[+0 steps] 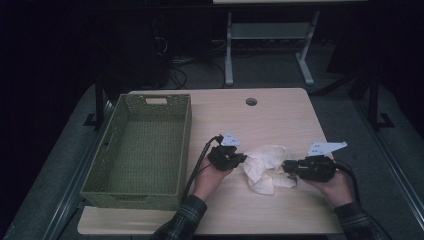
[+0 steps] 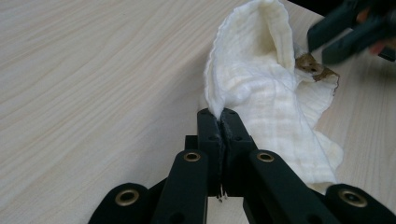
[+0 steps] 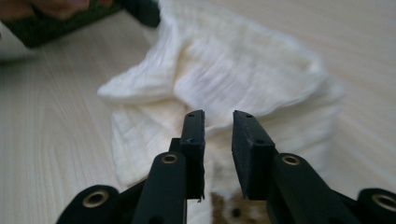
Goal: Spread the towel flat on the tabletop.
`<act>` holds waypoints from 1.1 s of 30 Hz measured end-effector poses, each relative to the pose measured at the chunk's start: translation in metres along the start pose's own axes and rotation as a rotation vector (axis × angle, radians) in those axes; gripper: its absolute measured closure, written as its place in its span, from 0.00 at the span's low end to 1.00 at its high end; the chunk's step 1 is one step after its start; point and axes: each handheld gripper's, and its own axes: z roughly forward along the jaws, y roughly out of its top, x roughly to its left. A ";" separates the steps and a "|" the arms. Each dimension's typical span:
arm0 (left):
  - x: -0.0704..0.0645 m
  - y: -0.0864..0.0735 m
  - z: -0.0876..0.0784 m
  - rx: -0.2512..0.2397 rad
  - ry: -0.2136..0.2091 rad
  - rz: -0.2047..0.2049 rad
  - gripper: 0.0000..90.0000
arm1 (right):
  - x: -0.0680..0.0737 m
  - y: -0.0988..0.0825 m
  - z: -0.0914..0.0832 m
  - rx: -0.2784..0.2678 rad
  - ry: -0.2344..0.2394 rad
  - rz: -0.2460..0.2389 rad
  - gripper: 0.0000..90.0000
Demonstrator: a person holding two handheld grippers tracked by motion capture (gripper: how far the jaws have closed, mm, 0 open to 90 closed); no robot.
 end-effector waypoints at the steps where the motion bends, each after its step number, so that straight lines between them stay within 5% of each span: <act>1: 0.000 0.000 0.000 0.001 0.000 0.000 0.98 | 0.004 -0.002 0.005 0.016 -0.002 -0.010 0.81; 5: 0.001 -0.001 0.002 0.016 -0.005 0.007 0.98 | 0.011 -0.004 0.019 0.047 0.003 -0.028 0.79; 13: 0.000 -0.003 0.004 0.019 -0.011 0.001 0.98 | 0.008 -0.008 0.041 0.128 -0.059 -0.041 0.79; 17: 0.001 -0.003 0.004 0.019 -0.009 0.001 0.98 | 0.008 -0.008 0.043 0.129 -0.089 -0.057 0.93; 22: 0.001 -0.003 0.004 0.021 -0.010 0.000 0.98 | 0.005 -0.007 0.039 0.121 -0.080 -0.048 0.97; 33: 0.007 0.009 -0.002 0.003 0.010 -0.007 0.98 | -0.009 0.009 0.002 0.001 -0.077 -0.035 0.97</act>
